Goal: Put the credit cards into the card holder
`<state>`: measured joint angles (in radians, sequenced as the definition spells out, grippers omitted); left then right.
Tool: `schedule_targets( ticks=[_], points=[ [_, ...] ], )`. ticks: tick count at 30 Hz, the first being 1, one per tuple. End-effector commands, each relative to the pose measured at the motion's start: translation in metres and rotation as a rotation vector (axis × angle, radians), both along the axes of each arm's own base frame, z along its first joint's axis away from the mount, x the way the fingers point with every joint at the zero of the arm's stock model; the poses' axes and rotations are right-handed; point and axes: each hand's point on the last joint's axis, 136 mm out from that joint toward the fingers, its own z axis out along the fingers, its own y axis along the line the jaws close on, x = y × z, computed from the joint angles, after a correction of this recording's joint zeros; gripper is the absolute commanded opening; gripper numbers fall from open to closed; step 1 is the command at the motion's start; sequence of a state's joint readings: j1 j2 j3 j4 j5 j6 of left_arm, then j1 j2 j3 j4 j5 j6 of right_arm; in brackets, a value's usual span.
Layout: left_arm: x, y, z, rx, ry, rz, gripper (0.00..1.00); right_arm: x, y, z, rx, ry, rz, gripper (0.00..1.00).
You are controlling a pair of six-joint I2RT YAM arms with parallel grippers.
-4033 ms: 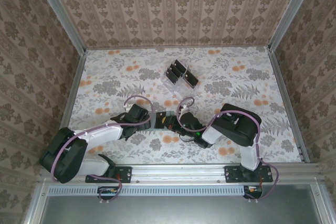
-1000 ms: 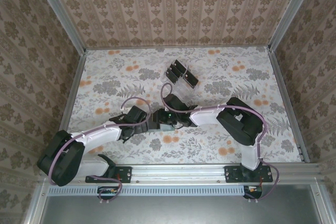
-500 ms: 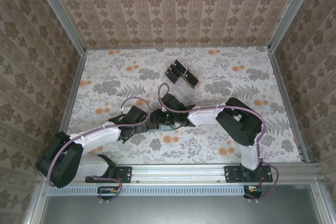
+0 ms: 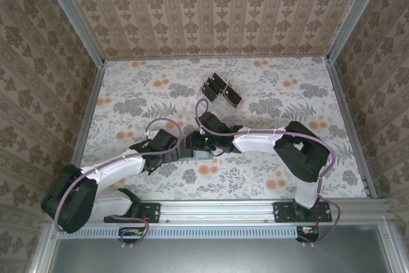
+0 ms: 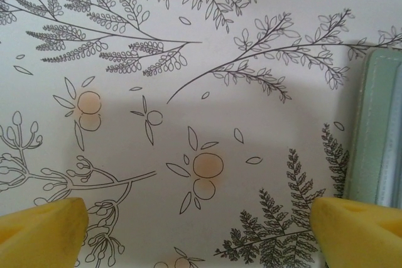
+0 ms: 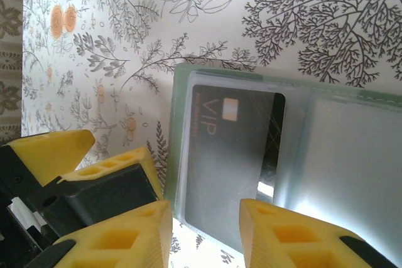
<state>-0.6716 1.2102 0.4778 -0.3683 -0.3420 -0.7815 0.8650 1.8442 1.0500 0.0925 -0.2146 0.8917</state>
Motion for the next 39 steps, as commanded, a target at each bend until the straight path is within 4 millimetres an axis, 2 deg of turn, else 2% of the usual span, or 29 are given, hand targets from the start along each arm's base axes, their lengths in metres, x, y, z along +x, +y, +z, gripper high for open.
schedule_targets(
  ticks=[1,11,30,39],
  points=[
    [-0.003,0.009,-0.005,0.027,0.016,0.034,1.0,-0.007,-0.009,-0.024,-0.076,0.031,0.004,0.32],
    [-0.004,0.007,-0.012,0.024,0.028,0.028,1.0,-0.012,-0.002,-0.039,-0.085,0.067,0.024,0.3],
    [-0.008,0.002,-0.018,0.004,0.036,0.016,1.0,-0.018,0.017,-0.037,-0.062,0.081,0.064,0.26],
    [-0.008,0.001,-0.015,0.0,0.027,0.012,1.0,-0.017,0.001,-0.032,-0.15,0.045,0.058,0.44]
  ],
)
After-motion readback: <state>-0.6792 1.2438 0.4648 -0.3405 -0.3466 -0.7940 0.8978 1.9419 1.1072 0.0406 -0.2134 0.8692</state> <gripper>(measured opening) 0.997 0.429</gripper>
